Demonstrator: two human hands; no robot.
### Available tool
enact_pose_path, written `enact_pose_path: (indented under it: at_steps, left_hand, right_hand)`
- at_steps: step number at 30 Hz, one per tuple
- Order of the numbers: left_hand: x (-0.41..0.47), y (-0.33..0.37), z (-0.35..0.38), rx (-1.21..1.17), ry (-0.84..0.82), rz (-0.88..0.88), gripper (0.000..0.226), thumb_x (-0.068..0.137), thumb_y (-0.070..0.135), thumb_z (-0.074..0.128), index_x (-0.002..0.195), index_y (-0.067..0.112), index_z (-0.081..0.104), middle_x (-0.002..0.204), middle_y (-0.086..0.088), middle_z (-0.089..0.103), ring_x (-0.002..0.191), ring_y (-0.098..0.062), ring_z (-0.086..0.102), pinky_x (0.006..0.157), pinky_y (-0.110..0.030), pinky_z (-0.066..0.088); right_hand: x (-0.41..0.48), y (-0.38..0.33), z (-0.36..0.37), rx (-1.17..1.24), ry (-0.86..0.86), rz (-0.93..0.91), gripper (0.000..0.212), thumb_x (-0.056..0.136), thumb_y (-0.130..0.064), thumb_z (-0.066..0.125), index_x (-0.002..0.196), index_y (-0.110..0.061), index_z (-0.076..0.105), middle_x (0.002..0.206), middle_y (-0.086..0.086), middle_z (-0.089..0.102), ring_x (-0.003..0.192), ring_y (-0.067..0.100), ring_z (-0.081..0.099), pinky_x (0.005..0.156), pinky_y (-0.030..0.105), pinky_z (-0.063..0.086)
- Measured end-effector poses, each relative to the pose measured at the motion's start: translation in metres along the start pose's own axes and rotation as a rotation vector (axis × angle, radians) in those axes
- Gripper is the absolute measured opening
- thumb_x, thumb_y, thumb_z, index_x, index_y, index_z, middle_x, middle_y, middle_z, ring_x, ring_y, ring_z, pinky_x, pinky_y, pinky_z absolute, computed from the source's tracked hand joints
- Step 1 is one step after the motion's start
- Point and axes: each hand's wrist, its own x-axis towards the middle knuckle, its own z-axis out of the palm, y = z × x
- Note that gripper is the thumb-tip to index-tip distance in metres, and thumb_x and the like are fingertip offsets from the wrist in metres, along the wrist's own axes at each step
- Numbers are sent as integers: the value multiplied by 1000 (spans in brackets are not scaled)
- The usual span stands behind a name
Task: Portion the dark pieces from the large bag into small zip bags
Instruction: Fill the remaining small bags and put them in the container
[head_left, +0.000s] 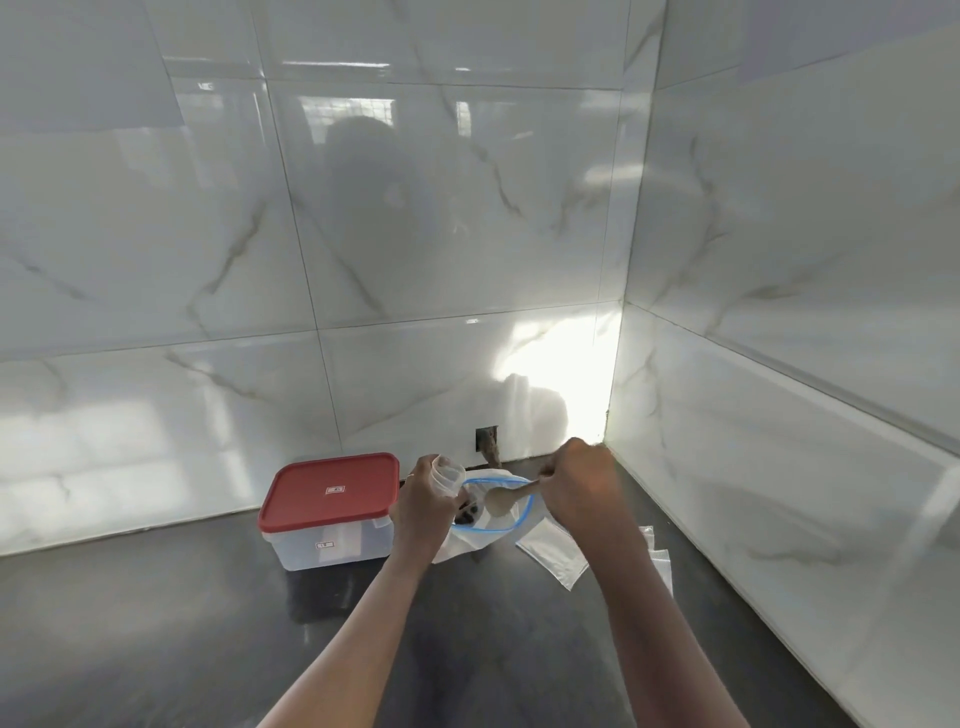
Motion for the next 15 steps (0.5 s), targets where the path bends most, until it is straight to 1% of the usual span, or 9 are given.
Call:
enact_pose_path:
  at_steps: [1, 2, 3, 5, 6, 8, 11, 13, 15]
  left_hand:
    - [0, 0, 1, 11, -1, -7, 41, 76, 22, 72, 114, 18, 56, 96, 4, 66, 97, -24, 61, 80, -30, 42]
    - [0, -1, 1, 21, -4, -7, 42, 76, 24, 72, 114, 17, 56, 100, 2, 67, 97, -25, 61, 81, -31, 43]
    - [-1, -2, 2, 31, -11, -2, 42, 77, 26, 73, 115, 18, 57, 102, 1, 68, 98, -24, 62, 82, -32, 44]
    - [-2, -3, 3, 54, -28, 10, 44, 77, 29, 73, 116, 18, 57, 103, 1, 68, 98, -23, 62, 83, -32, 45]
    - [-2, -4, 3, 59, -34, 15, 43, 78, 29, 73, 116, 19, 57, 103, 1, 69, 98, -22, 62, 83, -31, 45]
    - [-4, -5, 4, 53, -47, 19, 39, 77, 30, 73, 112, 22, 59, 101, 3, 70, 97, -20, 63, 83, -31, 46]
    - [-5, -3, 6, 63, -80, 24, 30, 78, 32, 72, 105, 29, 59, 95, 8, 69, 94, -18, 63, 86, -36, 48]
    - [-7, -2, 6, 56, -87, 34, 24, 77, 28, 70, 94, 38, 56, 86, 14, 64, 92, -17, 64, 88, -40, 48]
    - [-8, -2, 7, 38, -100, 36, 26, 75, 22, 70, 92, 37, 56, 83, 14, 63, 92, -17, 64, 88, -40, 47]
  right_hand:
    - [1, 1, 10, -12, 4, -30, 28, 86, 0, 47, 106, -3, 66, 104, 15, 65, 91, 27, 62, 66, 25, 45]
    - [1, 1, 22, -25, -8, -52, 28, 88, 1, 47, 107, -2, 66, 105, 15, 64, 95, 27, 62, 70, 27, 48]
    - [1, 2, 34, -26, -25, -64, 27, 89, 2, 46, 107, -3, 66, 106, 14, 63, 97, 27, 62, 73, 28, 48]
    - [2, 3, 60, -6, -55, -84, 27, 89, 3, 45, 104, -2, 67, 106, 16, 65, 96, 29, 64, 64, 27, 41]
    - [3, 4, 72, -12, -81, -106, 29, 88, 3, 43, 103, -1, 67, 105, 17, 66, 95, 29, 64, 62, 25, 36]
    - [3, 4, 88, -48, -141, -149, 32, 88, 3, 41, 105, 0, 67, 108, 17, 67, 99, 30, 64, 64, 25, 33]
    - [9, 6, 102, -89, -190, -159, 35, 89, 5, 39, 111, 0, 65, 114, 16, 65, 106, 30, 62, 67, 31, 38]
    - [13, 5, 109, -104, -223, -147, 35, 88, 6, 41, 113, -1, 64, 116, 16, 64, 107, 30, 61, 71, 33, 42]
    - [16, 3, 113, -116, -252, -104, 34, 89, 6, 42, 115, 0, 62, 120, 16, 61, 111, 30, 59, 81, 35, 48]
